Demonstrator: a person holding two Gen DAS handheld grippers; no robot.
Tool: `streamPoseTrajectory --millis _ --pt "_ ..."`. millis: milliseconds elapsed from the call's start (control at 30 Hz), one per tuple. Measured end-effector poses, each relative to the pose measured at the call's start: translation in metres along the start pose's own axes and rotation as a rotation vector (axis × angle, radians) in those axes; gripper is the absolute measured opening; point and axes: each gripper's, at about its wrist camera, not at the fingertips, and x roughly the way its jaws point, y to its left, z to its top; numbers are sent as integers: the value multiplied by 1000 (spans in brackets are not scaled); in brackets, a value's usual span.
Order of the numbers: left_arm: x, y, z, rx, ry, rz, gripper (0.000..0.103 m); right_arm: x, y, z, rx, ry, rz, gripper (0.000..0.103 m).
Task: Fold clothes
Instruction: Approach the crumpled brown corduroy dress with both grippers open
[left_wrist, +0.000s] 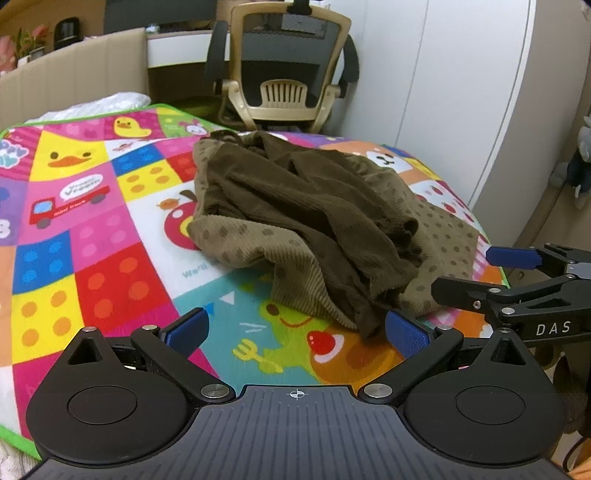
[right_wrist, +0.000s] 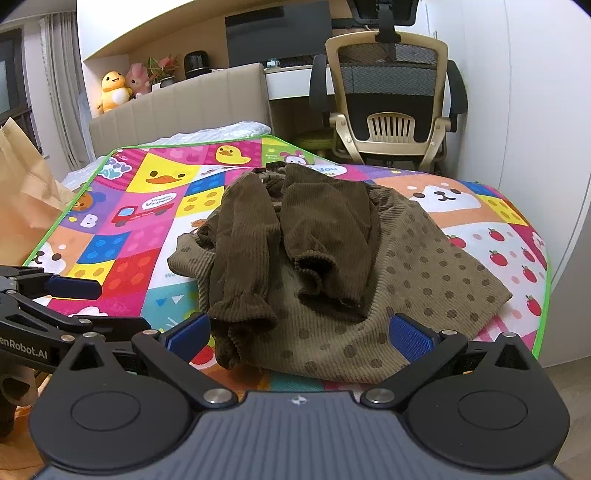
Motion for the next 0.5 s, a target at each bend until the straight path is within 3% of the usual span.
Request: streamPoseTrajectory --millis 500 --pt "2 2 0 -17 9 2 103 2 -3 -1 10 7 6 103"
